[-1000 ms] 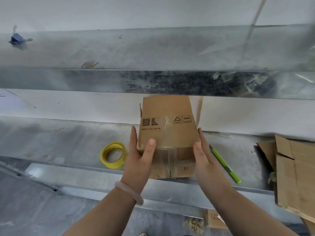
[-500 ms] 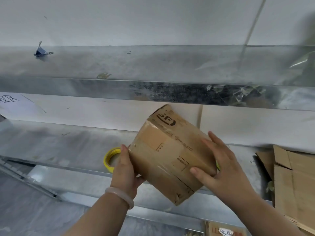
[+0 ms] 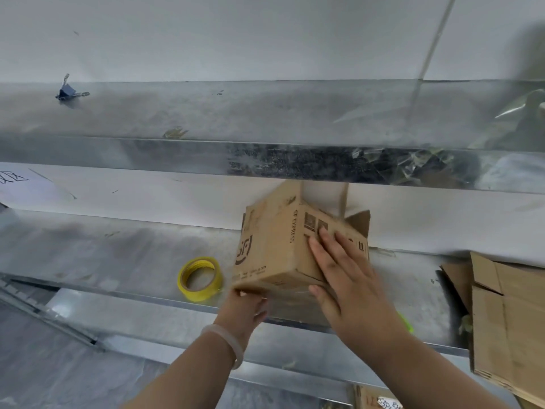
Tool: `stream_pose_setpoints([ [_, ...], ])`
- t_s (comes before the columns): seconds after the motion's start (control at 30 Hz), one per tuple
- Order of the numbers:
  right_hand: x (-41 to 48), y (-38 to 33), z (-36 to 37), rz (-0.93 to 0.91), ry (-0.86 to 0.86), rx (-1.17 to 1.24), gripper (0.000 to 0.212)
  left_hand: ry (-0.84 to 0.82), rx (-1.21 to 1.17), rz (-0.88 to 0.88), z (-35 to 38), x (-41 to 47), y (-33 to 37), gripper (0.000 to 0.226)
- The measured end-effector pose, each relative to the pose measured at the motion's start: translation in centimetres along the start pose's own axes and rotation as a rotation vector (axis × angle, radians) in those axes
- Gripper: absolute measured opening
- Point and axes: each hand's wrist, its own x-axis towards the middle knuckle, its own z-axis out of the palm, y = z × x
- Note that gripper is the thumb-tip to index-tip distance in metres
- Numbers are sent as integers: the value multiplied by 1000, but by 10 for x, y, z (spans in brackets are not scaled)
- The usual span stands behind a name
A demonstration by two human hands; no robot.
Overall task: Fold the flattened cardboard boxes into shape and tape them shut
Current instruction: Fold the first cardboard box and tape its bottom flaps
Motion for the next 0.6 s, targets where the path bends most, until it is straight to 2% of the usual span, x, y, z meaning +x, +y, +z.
stream_pose_setpoints([
  [0.07,9,-2,7,-41,-12,-111,63,-106,-42,-132,4,2,4,24],
  [0.17,22,-7,14,-79,-20,-224,56,-141,214,-231,-3,7,4,22],
  [0.23,31,-10,18,-106,-58,-243,54,-127,285,-229,-10,12,2,25],
  [0.3,39,-11,22,-140,-95,-231,53,-43,275,-122,-21,19,0,33],
  [0.4,49,-13,18,-121,-102,-229,50,160,446,260,-40,26,1,73],
  [0.43,49,-13,16,-75,-85,-236,50,150,436,377,-44,26,2,78],
  [0.5,47,-11,13,51,-41,-210,57,25,415,480,-50,25,6,84],
  [0.6,39,-11,19,113,-66,-124,65,-196,512,549,-52,28,12,59],
])
